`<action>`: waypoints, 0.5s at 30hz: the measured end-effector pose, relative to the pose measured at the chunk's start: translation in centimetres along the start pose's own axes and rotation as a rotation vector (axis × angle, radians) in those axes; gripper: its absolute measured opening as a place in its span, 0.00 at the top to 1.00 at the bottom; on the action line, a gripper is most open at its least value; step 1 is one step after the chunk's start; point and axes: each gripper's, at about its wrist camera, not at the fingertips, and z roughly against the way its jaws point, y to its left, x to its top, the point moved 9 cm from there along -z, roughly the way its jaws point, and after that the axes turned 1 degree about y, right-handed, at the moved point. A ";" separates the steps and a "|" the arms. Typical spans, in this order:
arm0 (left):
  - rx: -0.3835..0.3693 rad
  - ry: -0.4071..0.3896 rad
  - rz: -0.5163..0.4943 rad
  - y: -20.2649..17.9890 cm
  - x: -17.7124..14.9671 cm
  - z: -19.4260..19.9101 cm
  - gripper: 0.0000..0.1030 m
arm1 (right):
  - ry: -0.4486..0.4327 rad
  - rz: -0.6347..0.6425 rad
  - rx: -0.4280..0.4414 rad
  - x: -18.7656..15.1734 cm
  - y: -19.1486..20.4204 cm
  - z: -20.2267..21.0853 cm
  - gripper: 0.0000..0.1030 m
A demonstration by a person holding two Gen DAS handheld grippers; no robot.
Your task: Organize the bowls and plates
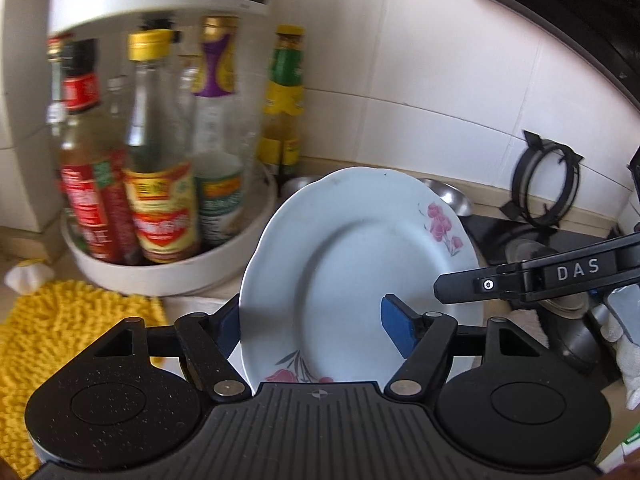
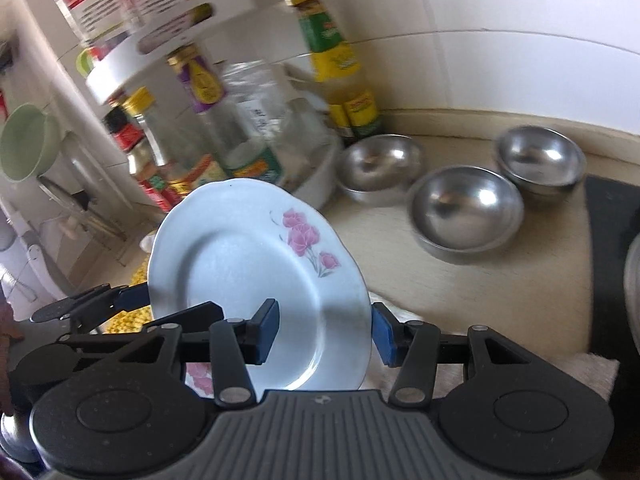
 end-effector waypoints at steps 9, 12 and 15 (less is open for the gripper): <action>0.059 -0.002 0.042 3.9 -0.6 1.7 0.25 | 0.029 0.032 0.040 -0.3 3.7 -2.5 0.32; 0.062 -0.001 0.044 4.8 -0.7 1.9 0.25 | 0.035 0.033 0.037 -0.3 4.4 -3.0 0.32; 0.063 -0.004 0.044 5.4 -0.6 2.2 0.25 | 0.032 0.037 0.035 -0.3 5.0 -3.2 0.32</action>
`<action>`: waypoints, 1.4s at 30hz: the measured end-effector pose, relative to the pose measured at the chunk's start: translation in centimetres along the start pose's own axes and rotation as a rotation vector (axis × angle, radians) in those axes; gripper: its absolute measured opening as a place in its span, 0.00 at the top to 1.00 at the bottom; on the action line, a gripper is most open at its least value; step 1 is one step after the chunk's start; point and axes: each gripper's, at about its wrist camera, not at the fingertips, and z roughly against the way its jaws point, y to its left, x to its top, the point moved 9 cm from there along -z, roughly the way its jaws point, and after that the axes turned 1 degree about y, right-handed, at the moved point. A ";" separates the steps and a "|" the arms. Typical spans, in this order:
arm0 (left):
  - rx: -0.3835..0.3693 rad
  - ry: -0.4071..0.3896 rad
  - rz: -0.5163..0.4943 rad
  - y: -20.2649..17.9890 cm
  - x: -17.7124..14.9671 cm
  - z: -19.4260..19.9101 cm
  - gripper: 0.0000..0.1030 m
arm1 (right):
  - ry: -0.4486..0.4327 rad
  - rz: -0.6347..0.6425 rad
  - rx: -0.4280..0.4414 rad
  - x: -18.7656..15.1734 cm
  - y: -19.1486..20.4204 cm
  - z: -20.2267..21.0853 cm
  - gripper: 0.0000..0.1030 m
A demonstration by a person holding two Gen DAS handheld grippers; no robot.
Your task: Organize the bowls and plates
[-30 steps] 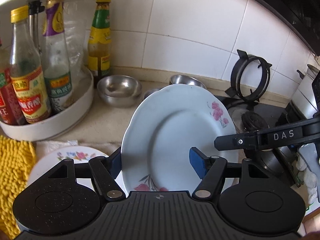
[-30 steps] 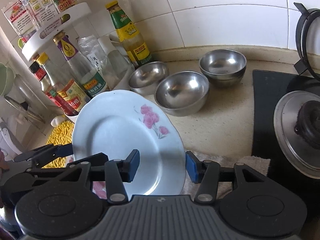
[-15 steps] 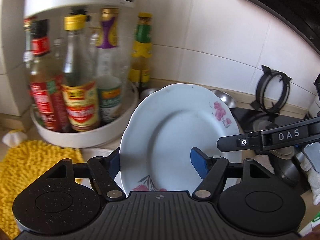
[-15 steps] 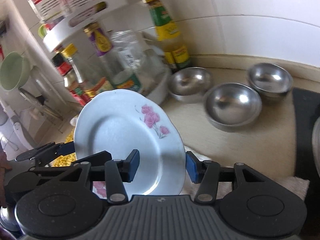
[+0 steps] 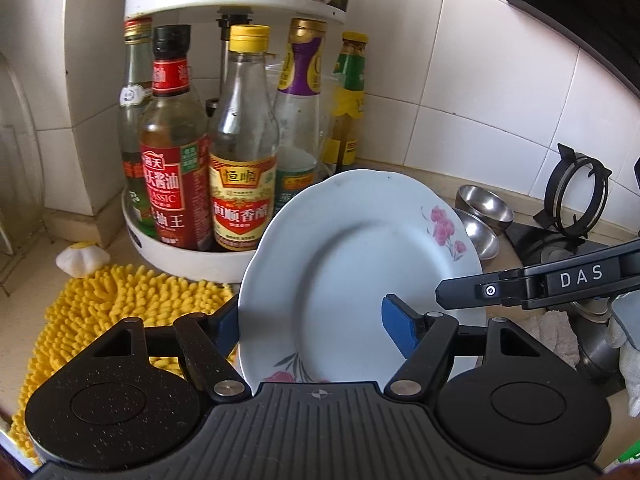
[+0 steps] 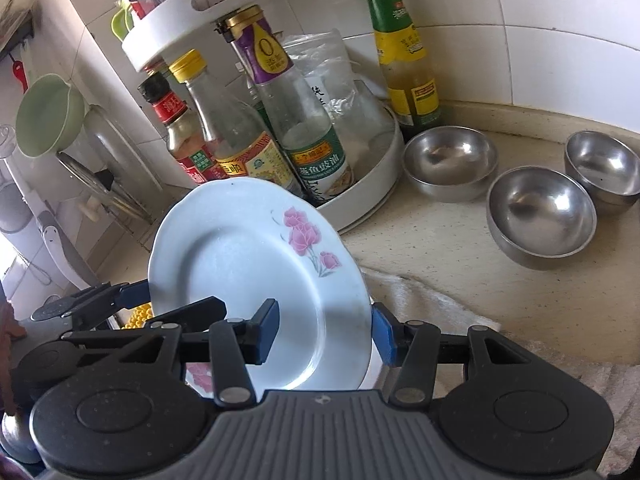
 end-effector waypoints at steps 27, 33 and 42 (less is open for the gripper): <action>-0.055 0.105 -0.045 1.5 -2.6 -3.3 0.24 | 0.076 -0.082 -0.083 -2.2 -0.7 -3.7 0.32; -0.081 0.131 -0.057 1.8 -3.1 -4.4 0.24 | 0.085 -0.110 -0.102 -2.5 -1.5 -4.6 0.32; -0.094 0.150 -0.067 2.0 -3.6 -5.3 0.24 | 0.097 -0.130 -0.125 -2.5 -1.7 -5.3 0.32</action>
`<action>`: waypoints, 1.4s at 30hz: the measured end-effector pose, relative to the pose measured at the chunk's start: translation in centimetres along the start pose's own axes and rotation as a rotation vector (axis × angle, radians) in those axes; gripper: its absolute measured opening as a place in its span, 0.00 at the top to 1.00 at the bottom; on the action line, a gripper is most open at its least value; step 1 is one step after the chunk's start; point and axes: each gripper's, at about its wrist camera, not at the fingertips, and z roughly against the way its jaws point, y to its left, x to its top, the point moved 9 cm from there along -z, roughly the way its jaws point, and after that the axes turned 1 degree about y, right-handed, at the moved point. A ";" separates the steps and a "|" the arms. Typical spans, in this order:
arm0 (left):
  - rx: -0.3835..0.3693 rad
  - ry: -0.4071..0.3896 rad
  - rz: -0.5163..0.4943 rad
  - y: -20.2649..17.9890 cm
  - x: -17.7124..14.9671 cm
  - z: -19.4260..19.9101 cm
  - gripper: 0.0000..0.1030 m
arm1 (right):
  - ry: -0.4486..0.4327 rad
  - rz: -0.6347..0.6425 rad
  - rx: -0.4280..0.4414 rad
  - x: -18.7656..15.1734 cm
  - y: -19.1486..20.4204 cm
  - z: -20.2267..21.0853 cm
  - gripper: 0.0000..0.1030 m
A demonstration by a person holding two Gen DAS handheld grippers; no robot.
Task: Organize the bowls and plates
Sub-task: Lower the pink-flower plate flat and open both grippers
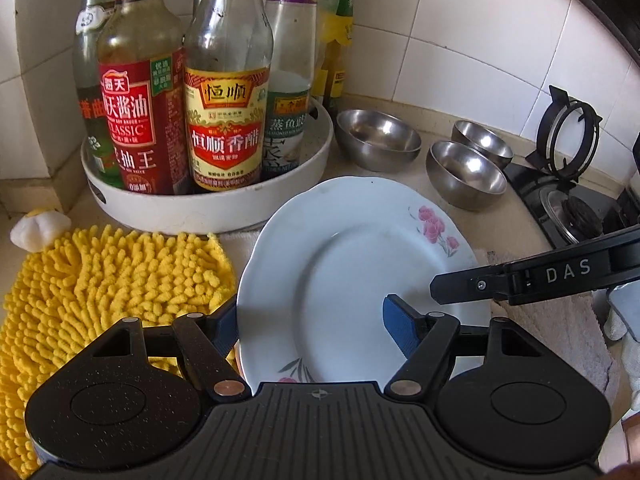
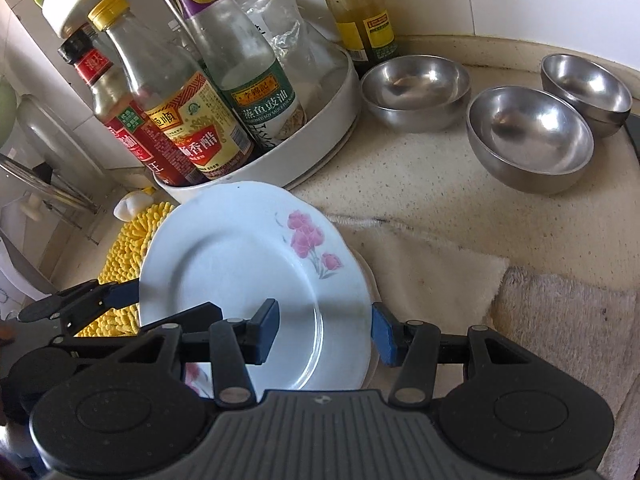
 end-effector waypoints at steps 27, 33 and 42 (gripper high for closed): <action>0.009 0.054 0.025 2.1 -0.3 -2.9 0.28 | 0.013 -0.017 -0.037 1.4 -0.5 -3.0 0.31; 0.003 -0.001 0.011 2.3 0.8 -1.6 0.19 | -0.035 0.005 -0.052 2.3 0.0 -2.1 0.30; -0.026 -0.012 -0.009 0.5 2.0 -1.8 0.16 | -0.095 0.019 -0.111 2.8 -2.5 1.1 0.24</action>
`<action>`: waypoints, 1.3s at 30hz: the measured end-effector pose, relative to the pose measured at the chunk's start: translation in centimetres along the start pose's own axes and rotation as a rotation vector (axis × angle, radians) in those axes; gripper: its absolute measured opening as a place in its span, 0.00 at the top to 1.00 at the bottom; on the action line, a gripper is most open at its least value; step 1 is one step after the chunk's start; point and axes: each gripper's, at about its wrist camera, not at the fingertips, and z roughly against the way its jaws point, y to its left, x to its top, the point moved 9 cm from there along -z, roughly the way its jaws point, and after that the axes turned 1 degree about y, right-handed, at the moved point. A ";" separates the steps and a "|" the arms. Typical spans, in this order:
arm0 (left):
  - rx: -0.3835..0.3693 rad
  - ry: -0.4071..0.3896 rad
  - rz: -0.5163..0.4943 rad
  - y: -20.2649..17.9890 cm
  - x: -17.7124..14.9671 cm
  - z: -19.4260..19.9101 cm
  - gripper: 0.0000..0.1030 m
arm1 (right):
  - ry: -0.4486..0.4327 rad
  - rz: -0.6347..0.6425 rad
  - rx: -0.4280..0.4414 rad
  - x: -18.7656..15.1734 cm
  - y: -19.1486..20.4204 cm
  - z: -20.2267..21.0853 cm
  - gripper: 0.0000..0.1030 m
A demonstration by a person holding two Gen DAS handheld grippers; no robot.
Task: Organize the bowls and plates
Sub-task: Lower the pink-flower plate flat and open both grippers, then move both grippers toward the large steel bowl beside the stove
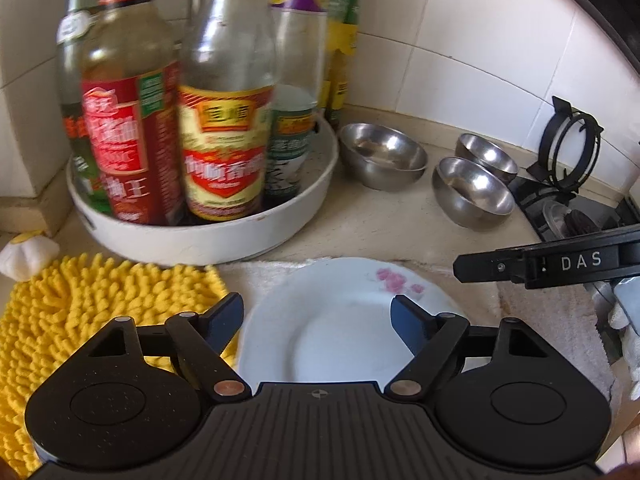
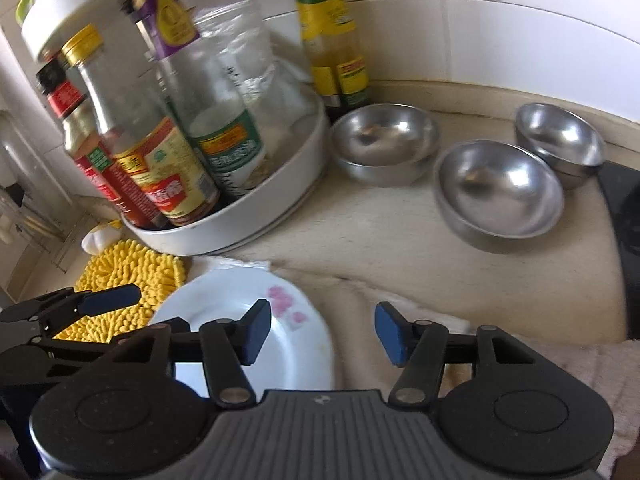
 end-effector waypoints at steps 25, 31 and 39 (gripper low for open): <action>-0.043 0.006 -0.231 -11.6 4.6 -4.1 0.13 | -0.072 -0.156 -0.044 -0.4 -9.5 4.3 0.20; -0.057 0.013 -0.244 -12.2 5.5 -5.4 0.13 | -0.079 -0.169 -0.061 0.1 -10.3 4.4 0.19; -0.059 0.023 -0.254 -12.6 6.5 -6.9 0.13 | -0.083 -0.187 -0.075 0.9 -11.3 4.0 0.19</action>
